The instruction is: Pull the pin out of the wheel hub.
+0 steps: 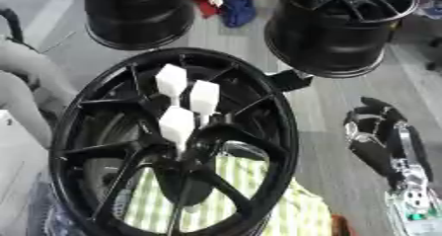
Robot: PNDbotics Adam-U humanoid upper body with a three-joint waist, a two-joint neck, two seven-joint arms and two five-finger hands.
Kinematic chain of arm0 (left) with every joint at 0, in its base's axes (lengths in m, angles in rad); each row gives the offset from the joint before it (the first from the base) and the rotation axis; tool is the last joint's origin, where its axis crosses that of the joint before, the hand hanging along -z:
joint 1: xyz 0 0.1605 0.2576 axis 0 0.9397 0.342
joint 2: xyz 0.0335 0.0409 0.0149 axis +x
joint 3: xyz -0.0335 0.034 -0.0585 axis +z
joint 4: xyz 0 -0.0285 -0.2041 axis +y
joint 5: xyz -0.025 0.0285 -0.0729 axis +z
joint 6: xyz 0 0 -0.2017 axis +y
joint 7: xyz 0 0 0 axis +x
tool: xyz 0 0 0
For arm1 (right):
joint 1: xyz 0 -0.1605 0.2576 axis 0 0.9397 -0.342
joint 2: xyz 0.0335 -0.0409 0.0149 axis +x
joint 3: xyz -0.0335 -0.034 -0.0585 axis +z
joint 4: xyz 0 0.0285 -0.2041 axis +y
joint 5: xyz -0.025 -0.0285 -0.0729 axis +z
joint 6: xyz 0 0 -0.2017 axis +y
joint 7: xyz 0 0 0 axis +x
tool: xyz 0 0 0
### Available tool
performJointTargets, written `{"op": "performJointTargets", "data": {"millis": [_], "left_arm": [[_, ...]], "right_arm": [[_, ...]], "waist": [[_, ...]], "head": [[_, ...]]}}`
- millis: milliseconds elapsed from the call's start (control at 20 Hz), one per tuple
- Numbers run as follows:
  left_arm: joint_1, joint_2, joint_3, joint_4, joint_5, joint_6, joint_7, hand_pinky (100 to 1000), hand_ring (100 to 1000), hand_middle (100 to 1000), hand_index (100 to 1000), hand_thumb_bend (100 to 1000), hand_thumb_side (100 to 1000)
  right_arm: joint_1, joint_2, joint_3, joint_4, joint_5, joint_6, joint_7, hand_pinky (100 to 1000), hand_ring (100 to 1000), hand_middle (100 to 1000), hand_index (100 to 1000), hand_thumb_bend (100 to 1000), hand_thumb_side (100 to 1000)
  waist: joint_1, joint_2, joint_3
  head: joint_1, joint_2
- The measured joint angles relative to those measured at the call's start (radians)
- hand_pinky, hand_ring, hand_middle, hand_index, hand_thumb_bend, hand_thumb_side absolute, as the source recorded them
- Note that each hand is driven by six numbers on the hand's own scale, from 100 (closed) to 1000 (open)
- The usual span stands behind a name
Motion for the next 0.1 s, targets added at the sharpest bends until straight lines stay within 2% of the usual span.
{"op": "performJointTargets", "data": {"millis": [100], "left_arm": [[0.000,-0.011,-0.007,0.000,-0.002,0.001,-0.012,628,590,642,777,348,284]], "right_arm": [[0.000,0.000,0.000,0.000,0.000,0.000,0.000,678,593,648,794,164,205]], "waist": [[-0.001,0.000,0.001]], "head": [[-0.001,0.000]]}}
